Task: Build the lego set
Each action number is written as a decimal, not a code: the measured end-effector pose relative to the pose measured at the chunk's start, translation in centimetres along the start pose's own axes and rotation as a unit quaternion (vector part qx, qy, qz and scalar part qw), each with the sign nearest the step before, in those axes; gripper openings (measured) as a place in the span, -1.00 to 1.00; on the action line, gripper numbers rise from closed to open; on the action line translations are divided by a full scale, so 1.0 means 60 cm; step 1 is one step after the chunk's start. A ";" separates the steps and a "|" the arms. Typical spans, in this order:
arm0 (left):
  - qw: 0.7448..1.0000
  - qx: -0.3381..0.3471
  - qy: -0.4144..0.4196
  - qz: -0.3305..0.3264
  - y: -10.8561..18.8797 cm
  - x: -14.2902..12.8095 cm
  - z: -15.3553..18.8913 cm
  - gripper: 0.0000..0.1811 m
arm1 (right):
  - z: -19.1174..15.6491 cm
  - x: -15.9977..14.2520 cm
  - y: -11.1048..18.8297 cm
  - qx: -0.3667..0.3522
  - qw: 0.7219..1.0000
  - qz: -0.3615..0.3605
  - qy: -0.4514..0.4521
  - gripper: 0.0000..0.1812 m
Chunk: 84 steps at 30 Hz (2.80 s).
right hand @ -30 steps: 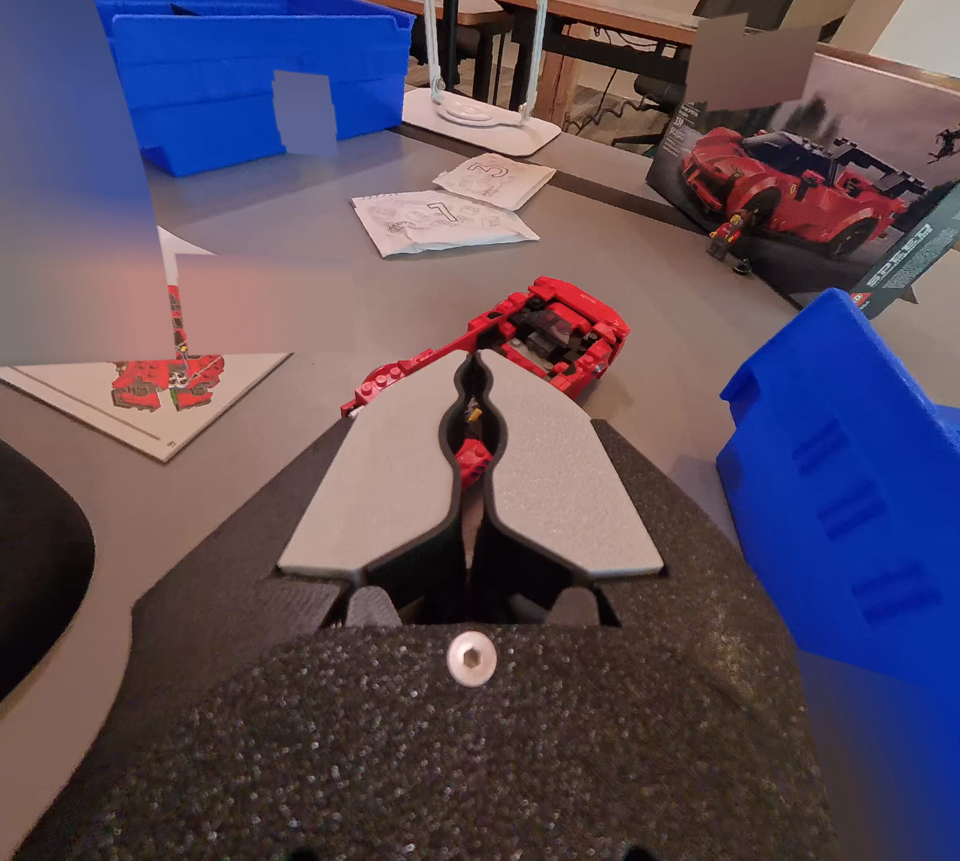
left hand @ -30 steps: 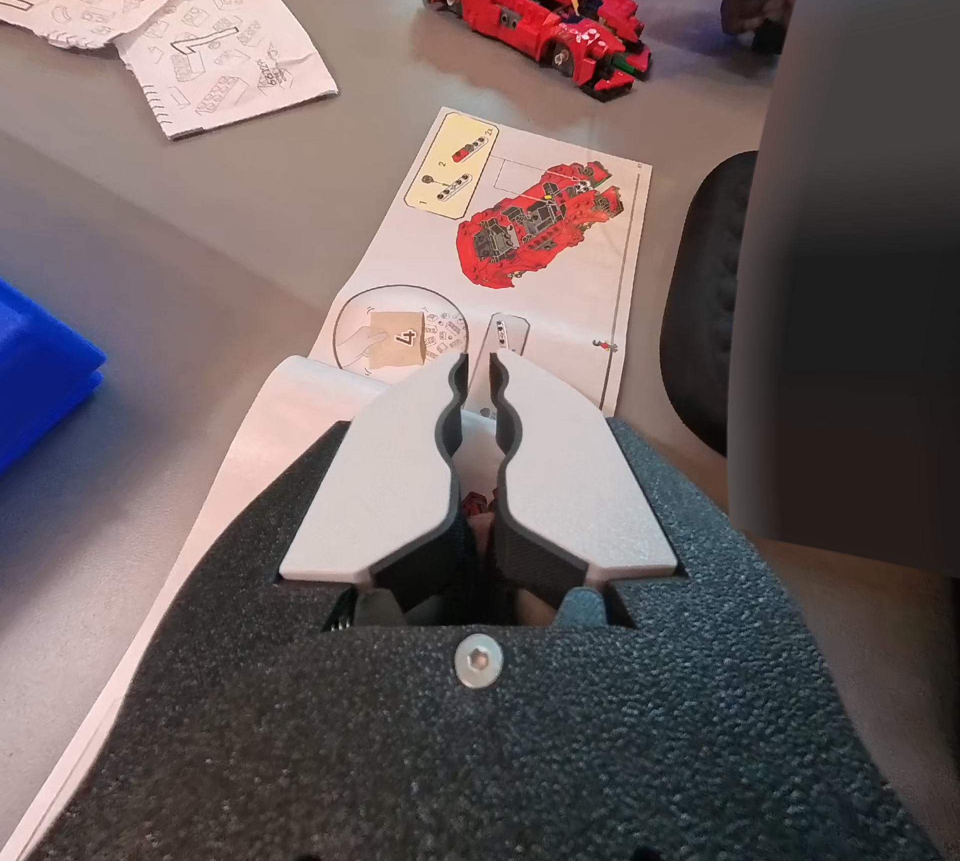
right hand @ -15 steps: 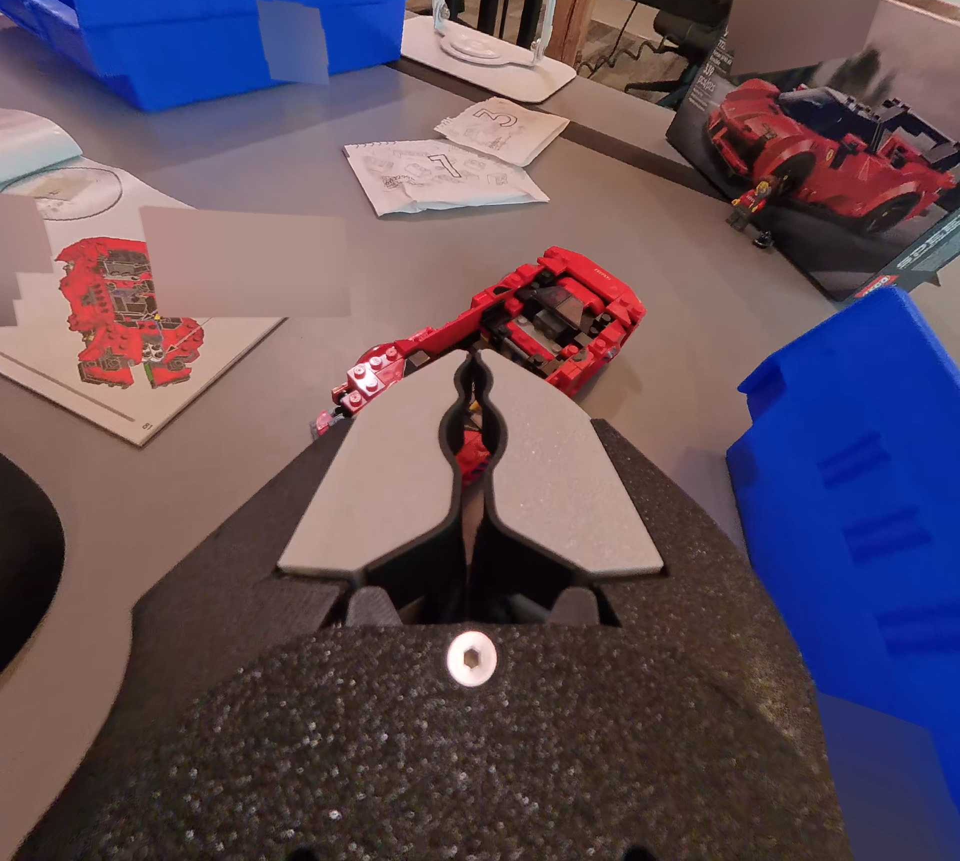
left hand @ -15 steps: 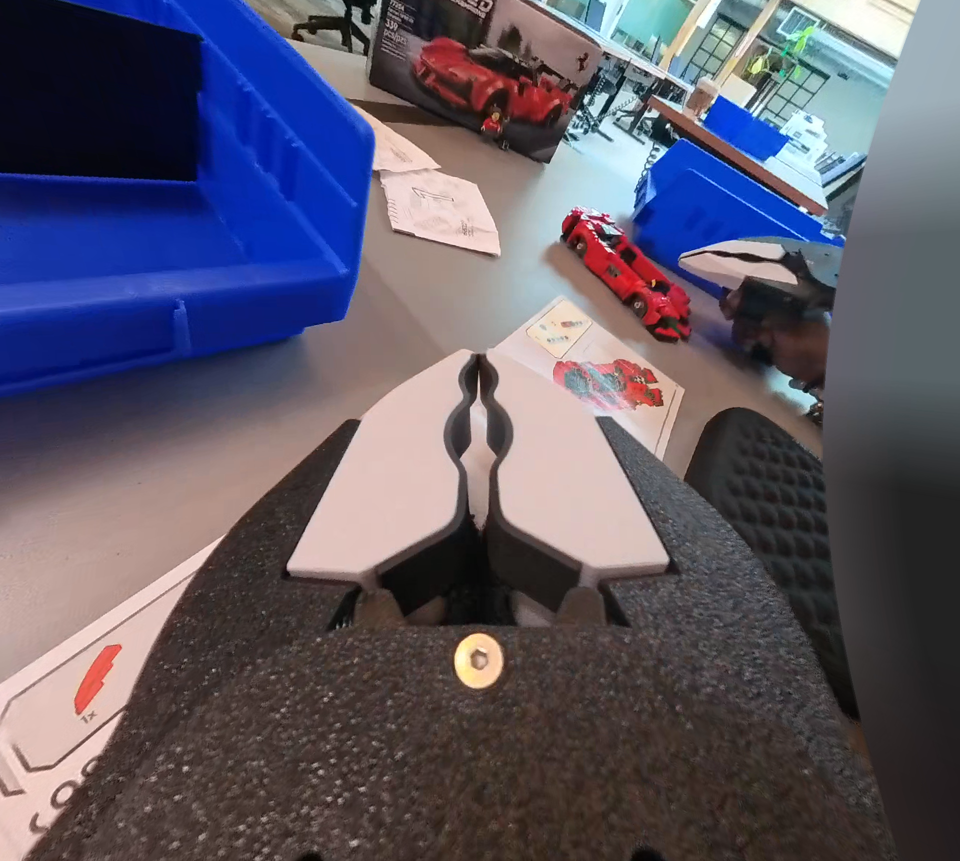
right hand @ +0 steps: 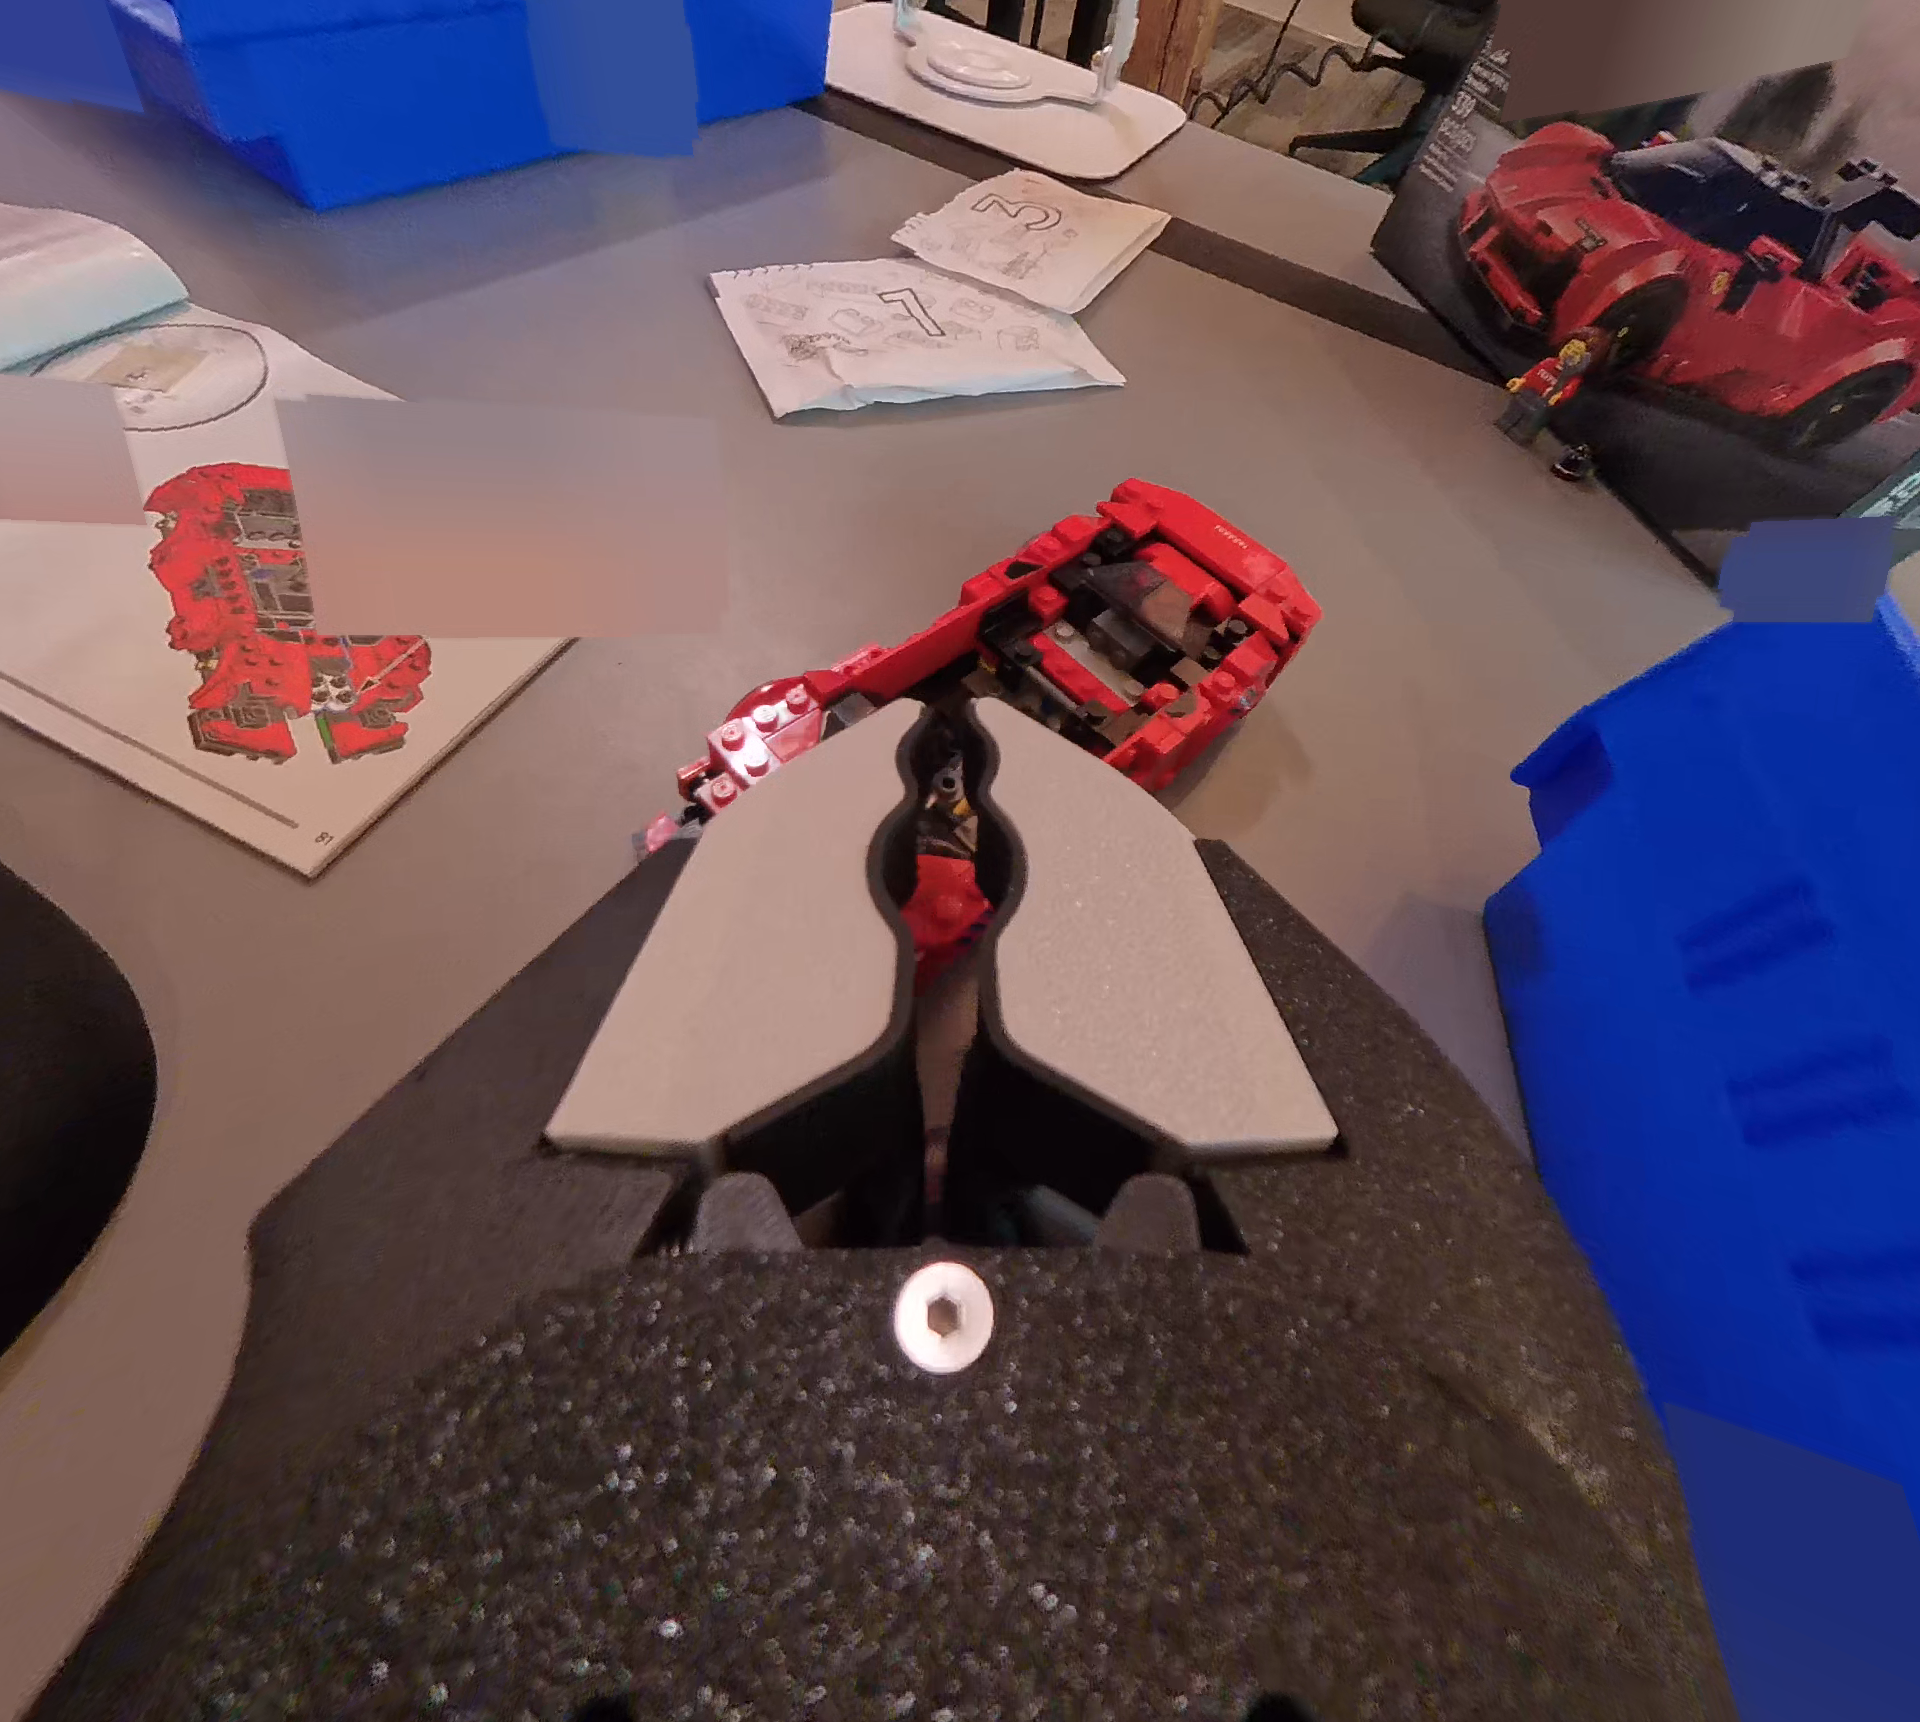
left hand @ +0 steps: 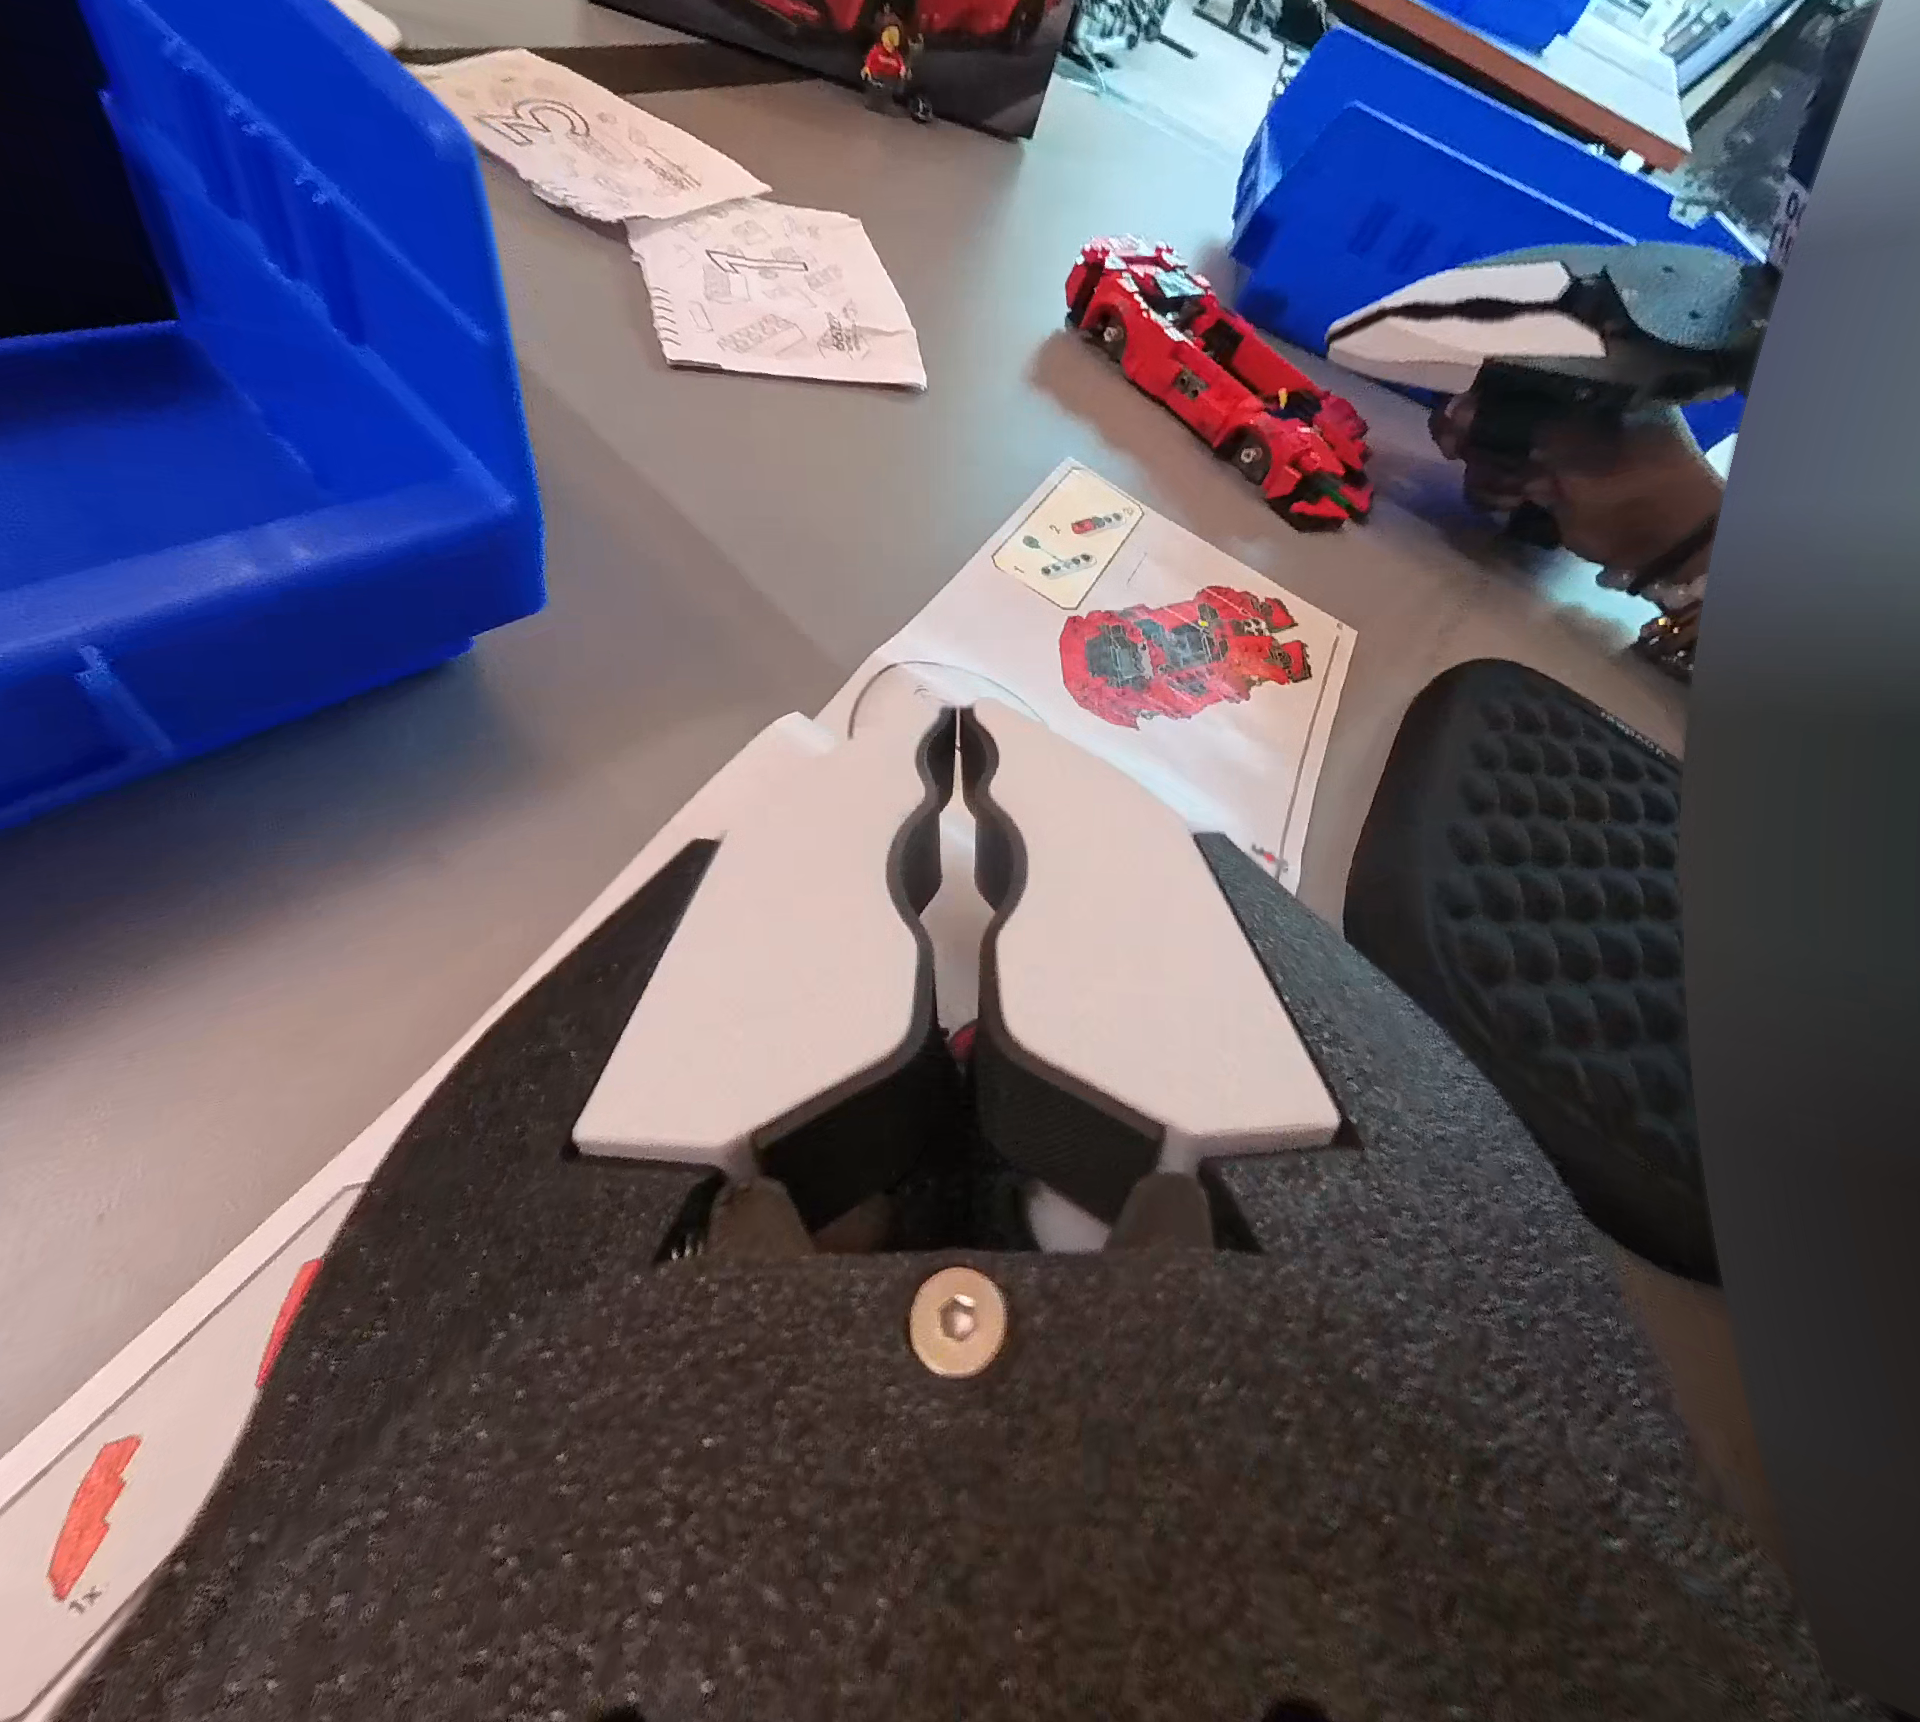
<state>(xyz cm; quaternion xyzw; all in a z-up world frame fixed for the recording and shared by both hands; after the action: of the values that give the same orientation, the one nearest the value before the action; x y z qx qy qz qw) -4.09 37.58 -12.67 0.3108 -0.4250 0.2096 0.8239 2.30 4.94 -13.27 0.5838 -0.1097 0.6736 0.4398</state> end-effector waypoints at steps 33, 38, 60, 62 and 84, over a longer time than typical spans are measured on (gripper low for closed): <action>0.995 0.015 -0.036 -0.096 -0.022 -0.029 0.006 -1.00 | 0.265 -0.210 0.271 0.367 0.811 -0.396 0.225 -0.84; 0.993 0.022 -0.024 -0.113 -0.027 -0.033 0.001 -1.00 | 0.274 -0.236 0.255 0.349 0.798 -0.410 0.271 -0.83; 0.994 -0.064 -0.090 -0.011 0.008 -0.012 0.041 -0.99 | 0.250 -0.212 0.277 0.309 0.814 -0.455 0.190 -0.74; 0.993 -0.071 -0.094 -0.005 0.011 -0.011 0.043 -0.99 | 0.245 -0.222 0.273 0.303 0.803 -0.473 0.200 -0.77; 0.959 -0.271 0.028 0.078 -0.118 0.132 0.306 -0.59 | 0.005 0.269 0.162 -0.327 0.648 0.091 0.682 -0.92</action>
<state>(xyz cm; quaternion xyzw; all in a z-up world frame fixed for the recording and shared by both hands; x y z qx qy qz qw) -5.89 20.49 -0.28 0.0361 -0.4654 0.1589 0.8700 -3.41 6.53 4.64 -0.2351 -0.0447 0.8385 0.4895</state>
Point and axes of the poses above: each gripper's, where its closed fingertips meet, y back along the fingers, x out of its top, z = x × y across the jaws, the point moved 4 cm from there along y, back along the fingers, and after that the axes turned 10 degrees about y, right-handed, at the moved point
